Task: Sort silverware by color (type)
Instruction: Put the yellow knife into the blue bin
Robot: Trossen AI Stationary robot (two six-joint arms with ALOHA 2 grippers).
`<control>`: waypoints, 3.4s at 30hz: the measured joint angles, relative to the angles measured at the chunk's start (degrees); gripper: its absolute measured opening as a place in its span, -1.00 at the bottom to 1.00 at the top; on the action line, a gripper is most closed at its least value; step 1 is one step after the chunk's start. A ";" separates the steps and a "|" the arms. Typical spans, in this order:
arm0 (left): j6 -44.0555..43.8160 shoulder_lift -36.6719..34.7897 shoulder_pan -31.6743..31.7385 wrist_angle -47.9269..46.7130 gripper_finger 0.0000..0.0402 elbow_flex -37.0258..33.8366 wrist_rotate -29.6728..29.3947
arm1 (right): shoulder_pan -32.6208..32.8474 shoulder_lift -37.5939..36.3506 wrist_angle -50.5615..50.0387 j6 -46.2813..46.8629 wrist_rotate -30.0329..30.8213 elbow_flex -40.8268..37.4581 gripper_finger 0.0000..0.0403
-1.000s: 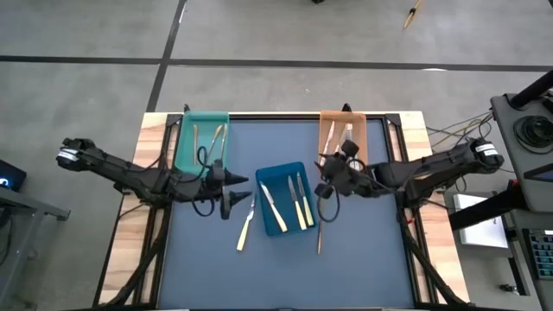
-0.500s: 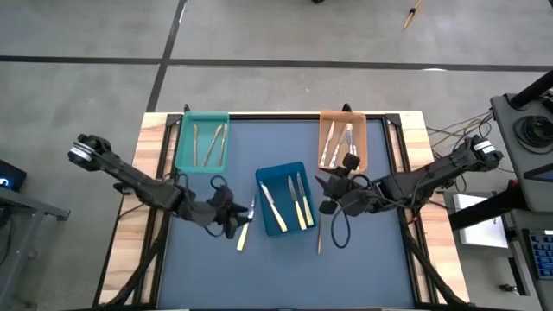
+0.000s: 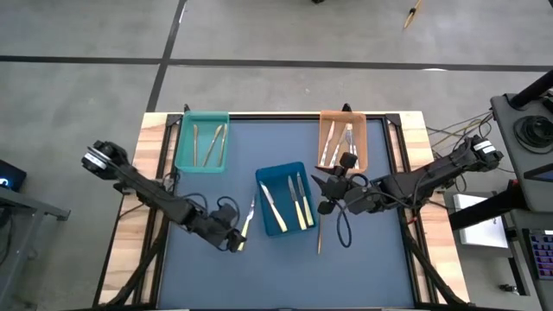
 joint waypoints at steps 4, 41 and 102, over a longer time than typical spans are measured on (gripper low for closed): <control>-0.57 2.45 0.00 -7.66 0.07 5.29 2.26 | -0.32 0.00 -0.07 -0.32 -0.02 0.00 -0.40; -5.27 26.61 -0.26 -36.29 -0.05 29.39 -2.99 | -0.39 0.13 -0.13 -0.38 -0.33 -0.02 -0.40; 6.03 7.52 -4.87 -53.20 -0.73 34.61 -55.58 | -2.76 0.56 7.40 2.69 -9.67 -0.04 -0.40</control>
